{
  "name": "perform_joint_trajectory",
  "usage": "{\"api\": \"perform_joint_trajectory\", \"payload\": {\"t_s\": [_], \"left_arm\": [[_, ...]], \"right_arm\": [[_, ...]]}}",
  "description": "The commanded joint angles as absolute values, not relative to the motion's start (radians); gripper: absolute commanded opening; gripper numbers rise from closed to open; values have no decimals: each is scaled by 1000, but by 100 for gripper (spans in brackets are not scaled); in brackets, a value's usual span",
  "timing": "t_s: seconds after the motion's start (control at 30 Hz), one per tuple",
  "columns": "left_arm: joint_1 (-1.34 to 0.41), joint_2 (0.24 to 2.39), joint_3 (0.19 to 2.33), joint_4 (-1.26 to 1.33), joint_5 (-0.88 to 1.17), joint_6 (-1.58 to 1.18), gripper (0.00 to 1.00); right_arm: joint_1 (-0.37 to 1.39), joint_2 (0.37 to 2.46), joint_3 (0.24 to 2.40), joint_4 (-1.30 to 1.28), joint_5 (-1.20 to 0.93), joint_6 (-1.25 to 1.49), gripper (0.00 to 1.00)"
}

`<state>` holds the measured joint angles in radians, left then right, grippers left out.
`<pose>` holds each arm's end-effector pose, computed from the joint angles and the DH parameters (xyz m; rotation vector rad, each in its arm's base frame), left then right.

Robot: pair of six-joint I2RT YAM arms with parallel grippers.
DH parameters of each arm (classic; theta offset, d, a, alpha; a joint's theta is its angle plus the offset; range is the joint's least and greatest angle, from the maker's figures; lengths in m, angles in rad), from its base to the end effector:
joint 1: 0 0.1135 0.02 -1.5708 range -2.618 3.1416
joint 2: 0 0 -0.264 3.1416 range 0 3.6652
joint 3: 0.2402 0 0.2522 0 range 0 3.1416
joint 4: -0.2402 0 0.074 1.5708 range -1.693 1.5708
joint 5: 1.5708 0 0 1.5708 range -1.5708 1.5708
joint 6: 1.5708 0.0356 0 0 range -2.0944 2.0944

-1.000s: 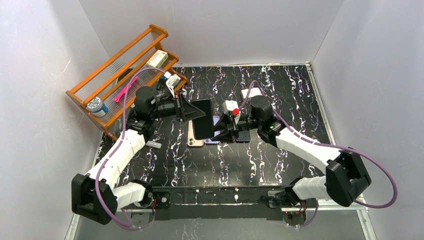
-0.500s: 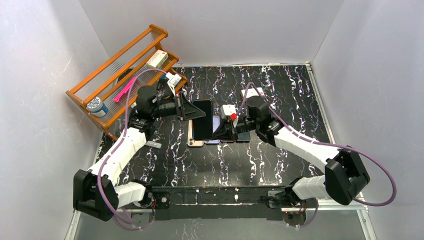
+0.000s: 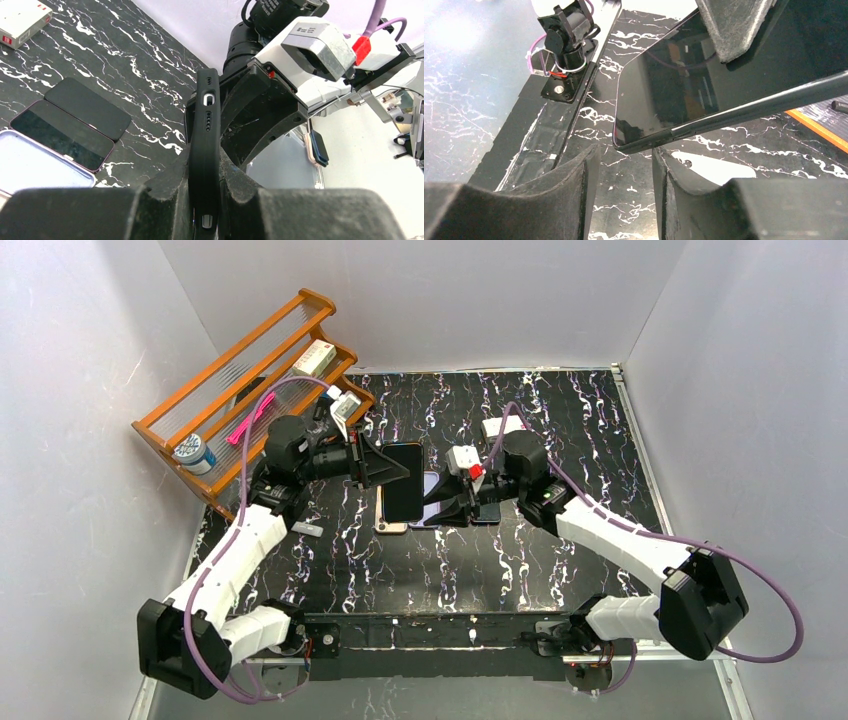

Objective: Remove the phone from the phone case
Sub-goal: Remove the phone case from the phone.

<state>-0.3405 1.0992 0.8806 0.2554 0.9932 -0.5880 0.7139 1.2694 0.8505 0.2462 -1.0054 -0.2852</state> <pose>0.2215 -0.1101 0.3576 0.6651 1.6253 -1.4528 0.1931 0.2070 0.3048 -1.4526 1.0777 1.1757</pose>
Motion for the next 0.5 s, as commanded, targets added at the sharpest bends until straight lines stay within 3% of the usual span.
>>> {"api": "perform_joint_trajectory", "payload": {"t_s": [0.0,0.47], "left_arm": [[-343,1047,893,341,993,-587,0],[-350,1035,859,436,983,-657,0]], "right_arm": [[716,1243,839,366,-1065,-196,51],[718,1310,873,397,-1079,-139,44]]}}
